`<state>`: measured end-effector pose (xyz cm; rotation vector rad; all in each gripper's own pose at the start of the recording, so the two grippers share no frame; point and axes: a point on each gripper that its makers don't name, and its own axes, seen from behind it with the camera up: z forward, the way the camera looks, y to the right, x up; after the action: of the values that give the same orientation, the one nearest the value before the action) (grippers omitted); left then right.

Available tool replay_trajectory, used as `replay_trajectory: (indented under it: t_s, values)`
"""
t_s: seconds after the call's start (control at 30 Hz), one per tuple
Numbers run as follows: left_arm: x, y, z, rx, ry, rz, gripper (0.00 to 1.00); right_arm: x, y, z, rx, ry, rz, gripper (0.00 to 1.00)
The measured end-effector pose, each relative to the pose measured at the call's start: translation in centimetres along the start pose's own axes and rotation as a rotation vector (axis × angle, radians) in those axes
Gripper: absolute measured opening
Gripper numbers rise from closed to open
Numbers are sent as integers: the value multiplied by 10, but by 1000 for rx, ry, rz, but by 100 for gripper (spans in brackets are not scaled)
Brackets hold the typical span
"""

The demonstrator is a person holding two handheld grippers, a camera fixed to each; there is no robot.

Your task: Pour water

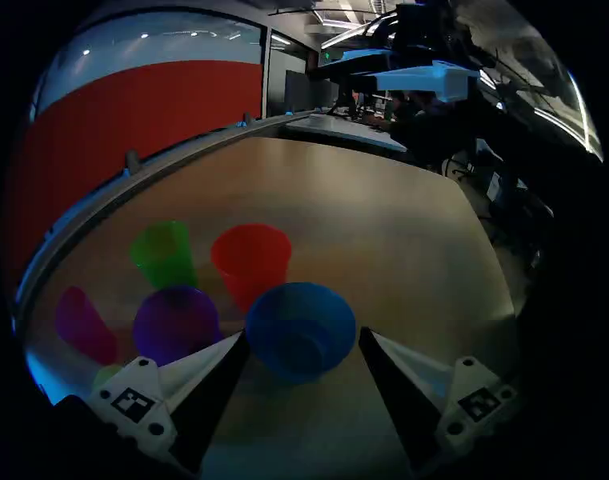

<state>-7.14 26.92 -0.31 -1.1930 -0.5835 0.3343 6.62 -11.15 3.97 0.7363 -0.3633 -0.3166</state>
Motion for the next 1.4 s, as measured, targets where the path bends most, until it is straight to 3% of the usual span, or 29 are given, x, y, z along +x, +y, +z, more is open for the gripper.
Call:
replay_trajectory:
  t_s: [0.3, 0.7, 0.87, 1.4]
  values:
    - [3, -4, 9, 2, -4, -10, 99, -2, 4, -1, -3, 1, 1, 100]
    - [-1, -7, 15, 28, -23, 30, 95, -4, 6, -1, -8, -2, 3, 100]
    - [0, -5, 16, 22, -20, 25, 88, -4, 7, -1, -10, -3, 0, 100]
    - [0, -6, 16, 25, -11, 8, 87, -4, 10, -4, -17, -4, 5, 100]
